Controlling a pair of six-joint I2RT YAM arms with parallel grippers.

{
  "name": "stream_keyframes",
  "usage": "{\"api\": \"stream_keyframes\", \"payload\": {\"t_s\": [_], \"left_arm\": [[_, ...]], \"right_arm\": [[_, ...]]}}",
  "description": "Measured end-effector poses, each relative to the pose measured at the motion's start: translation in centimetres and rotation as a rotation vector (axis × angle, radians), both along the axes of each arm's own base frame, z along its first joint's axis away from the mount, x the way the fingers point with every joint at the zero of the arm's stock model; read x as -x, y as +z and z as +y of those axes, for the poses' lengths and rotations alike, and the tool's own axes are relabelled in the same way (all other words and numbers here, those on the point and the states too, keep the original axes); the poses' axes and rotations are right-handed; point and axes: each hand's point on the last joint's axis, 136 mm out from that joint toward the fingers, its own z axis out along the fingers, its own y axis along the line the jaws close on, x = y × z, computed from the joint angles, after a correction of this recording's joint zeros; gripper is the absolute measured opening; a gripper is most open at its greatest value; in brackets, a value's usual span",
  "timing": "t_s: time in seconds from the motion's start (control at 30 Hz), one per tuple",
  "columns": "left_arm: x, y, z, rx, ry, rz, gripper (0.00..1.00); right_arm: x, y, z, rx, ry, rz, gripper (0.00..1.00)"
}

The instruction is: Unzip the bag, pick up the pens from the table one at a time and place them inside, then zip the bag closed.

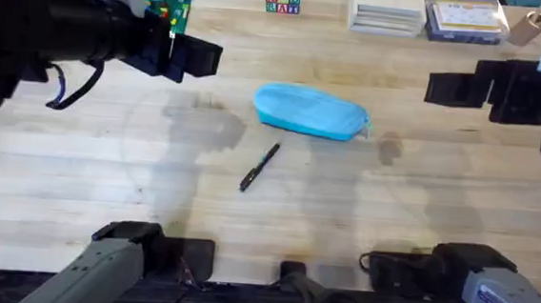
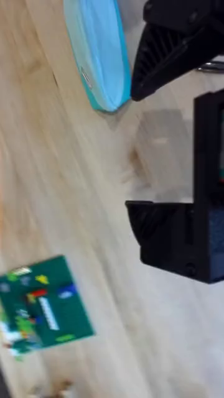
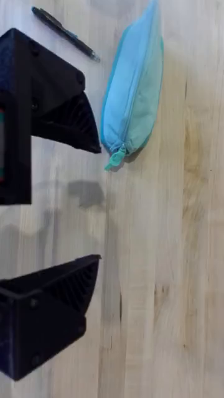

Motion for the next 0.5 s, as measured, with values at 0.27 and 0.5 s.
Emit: {"api": "stream_keyframes", "payload": {"t_s": [0.27, 0.5], "left_arm": [[-0.5, -0.5, -1.2, 0.068, -0.242, -0.034, 0.99], [-2.4, -1.7, -4.1, 0.243, -0.593, -0.088, 0.992]], "right_arm": [[0.0, 0.0, 0.0, 0.0, 0.0, 0.0, 0.997], [0.0, 0.0, 0.0, 0.0, 0.0, 0.0, 0.998]]}}
